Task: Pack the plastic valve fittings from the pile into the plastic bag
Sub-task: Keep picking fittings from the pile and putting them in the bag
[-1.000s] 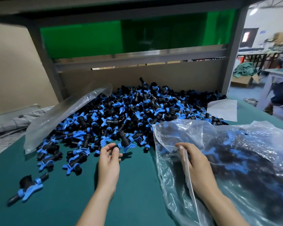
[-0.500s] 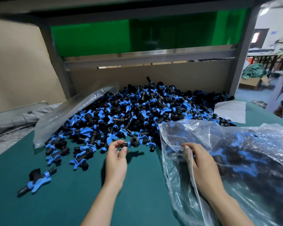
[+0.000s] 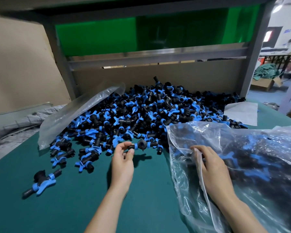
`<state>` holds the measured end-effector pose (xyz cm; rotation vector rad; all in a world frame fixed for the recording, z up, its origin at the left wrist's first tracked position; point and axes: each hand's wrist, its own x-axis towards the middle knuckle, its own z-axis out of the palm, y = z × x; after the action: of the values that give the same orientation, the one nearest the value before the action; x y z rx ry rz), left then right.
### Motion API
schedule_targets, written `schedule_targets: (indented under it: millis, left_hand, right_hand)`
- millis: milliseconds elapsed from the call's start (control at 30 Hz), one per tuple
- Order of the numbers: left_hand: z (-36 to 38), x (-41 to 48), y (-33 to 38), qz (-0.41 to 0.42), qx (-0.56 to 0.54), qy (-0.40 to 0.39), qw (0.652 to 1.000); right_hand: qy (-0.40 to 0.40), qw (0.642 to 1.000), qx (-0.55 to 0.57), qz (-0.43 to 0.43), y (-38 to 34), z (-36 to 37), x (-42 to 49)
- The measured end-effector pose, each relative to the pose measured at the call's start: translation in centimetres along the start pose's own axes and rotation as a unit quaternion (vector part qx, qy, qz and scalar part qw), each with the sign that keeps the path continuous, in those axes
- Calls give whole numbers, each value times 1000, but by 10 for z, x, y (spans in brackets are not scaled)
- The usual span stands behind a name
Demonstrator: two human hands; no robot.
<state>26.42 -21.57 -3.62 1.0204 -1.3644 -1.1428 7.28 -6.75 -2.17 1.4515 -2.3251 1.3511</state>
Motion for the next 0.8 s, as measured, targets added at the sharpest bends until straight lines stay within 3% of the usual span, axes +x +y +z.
schedule_targets:
  millis: [800]
  left_hand:
    - [1, 5, 1, -48, -77, 37, 995]
  right_hand:
    - [6, 1000, -6, -10, 0, 0, 0]
